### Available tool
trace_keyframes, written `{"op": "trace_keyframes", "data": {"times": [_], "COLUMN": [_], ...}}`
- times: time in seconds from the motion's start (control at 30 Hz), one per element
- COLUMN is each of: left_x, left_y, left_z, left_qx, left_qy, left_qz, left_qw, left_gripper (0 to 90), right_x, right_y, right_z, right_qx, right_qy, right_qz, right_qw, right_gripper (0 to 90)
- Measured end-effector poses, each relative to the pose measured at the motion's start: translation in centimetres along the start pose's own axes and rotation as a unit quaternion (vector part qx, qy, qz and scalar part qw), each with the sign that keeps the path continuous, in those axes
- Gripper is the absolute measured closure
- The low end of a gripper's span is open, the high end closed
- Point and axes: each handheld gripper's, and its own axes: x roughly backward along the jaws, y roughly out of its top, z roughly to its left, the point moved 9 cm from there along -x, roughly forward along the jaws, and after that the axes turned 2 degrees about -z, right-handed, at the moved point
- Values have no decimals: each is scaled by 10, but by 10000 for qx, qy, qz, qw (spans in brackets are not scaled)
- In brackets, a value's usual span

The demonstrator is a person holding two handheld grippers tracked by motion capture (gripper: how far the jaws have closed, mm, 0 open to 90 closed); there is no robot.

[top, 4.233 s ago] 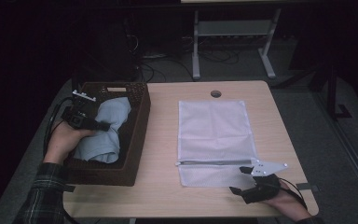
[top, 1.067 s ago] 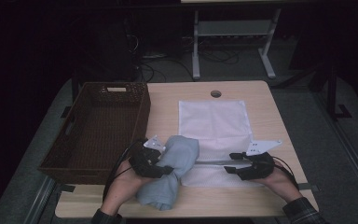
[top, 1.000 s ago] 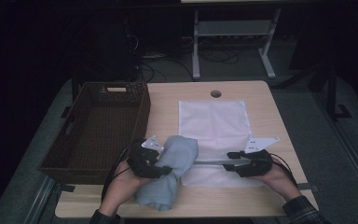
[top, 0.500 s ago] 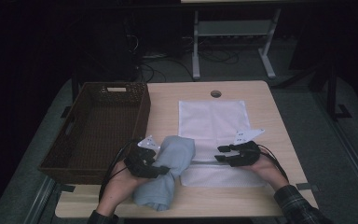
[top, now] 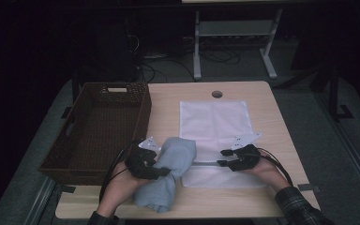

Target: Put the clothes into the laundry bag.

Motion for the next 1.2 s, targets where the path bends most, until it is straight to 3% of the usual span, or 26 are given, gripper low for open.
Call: {"op": "trace_keyframes", "data": {"times": [0.07,0.17,0.37,0.43,0.53,0.77,1.07,1.2], "left_x": [0,0,-1,0,-1,0,0,0], "left_y": [0,0,0,-1,-1,-2,-2,-2], "left_z": [0,0,0,1,1,1,1,1], "left_qx": [2,17,19,14,25,7,34,21], "left_qy": [1,-4,-8,-8,-2,-6,-2,-1], "left_qz": [4,10,16,31,29,36,34,42], "left_qw": [10000,10000,10000,10000,10000,10000,10000,10000], "left_gripper": [687,687,687,687,687,687,687,688], "right_x": [-1,-6,-10,-9,-8,-8,-11,-11], "right_y": [-1,-1,0,0,0,-3,-1,2], "right_z": [3,3,3,2,3,8,9,9], "right_qx": [42,158,168,89,-10,46,150,77], "right_qy": [58,-60,-172,-129,-32,172,80,93], "right_qz": [16,103,114,80,33,124,124,60], "right_qw": [10000,9998,9996,9998,10000,9998,9998,9999], "right_gripper": [534,561,636,699,689,677,779,844]}}
